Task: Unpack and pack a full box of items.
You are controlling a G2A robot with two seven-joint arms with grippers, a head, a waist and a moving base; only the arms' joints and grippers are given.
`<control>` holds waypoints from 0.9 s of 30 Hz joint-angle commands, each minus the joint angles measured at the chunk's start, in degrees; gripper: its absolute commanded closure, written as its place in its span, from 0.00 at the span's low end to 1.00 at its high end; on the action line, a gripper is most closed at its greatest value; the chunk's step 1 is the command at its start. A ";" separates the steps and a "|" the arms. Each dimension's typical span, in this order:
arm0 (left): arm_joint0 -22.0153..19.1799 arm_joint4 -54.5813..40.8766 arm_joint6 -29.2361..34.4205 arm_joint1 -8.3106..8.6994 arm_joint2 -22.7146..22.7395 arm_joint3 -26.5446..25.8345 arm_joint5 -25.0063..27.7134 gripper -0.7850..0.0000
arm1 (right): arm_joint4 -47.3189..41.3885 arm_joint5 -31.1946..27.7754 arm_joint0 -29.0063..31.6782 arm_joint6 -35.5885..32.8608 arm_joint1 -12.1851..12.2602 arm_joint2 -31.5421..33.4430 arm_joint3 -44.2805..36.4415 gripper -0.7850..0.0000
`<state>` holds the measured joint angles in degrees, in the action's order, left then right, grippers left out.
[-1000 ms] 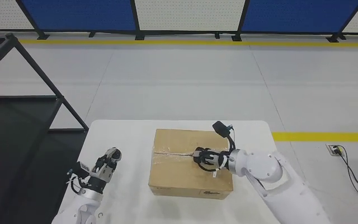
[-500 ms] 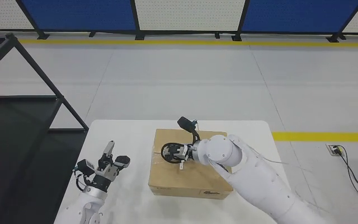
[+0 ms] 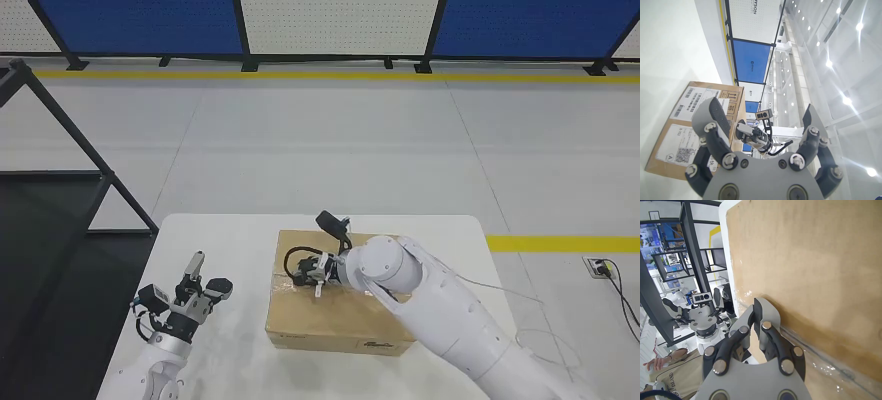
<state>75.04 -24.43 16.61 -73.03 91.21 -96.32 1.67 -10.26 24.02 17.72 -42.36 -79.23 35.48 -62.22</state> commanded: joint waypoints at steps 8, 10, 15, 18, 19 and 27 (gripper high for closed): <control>0.00 0.00 0.00 0.00 0.00 0.00 0.00 0.00 | 4.15 2.11 4.98 -0.89 3.08 6.17 -5.73 1.00; 0.00 0.00 0.00 0.00 0.00 0.00 0.00 0.00 | 5.34 2.97 6.51 -0.99 3.95 7.93 -7.77 1.00; 0.00 0.00 0.00 0.00 0.00 0.00 0.00 0.00 | 8.55 5.41 11.23 -1.27 6.50 13.66 -13.59 1.00; 0.00 0.00 0.00 0.00 0.00 0.00 0.00 0.00 | 10.56 6.91 14.31 -2.19 8.03 17.30 -16.93 1.00; 0.00 0.00 0.00 0.00 0.00 0.00 0.00 0.00 | 11.09 7.39 15.35 -2.60 8.50 18.48 -18.01 1.00; 0.00 0.00 0.00 0.00 0.00 0.00 0.00 0.00 | 14.42 9.99 23.30 -3.61 11.40 26.75 -26.16 1.00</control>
<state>75.04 -24.43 16.61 -73.03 91.21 -96.32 1.67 3.91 33.84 40.03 -45.99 -68.15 61.07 -87.36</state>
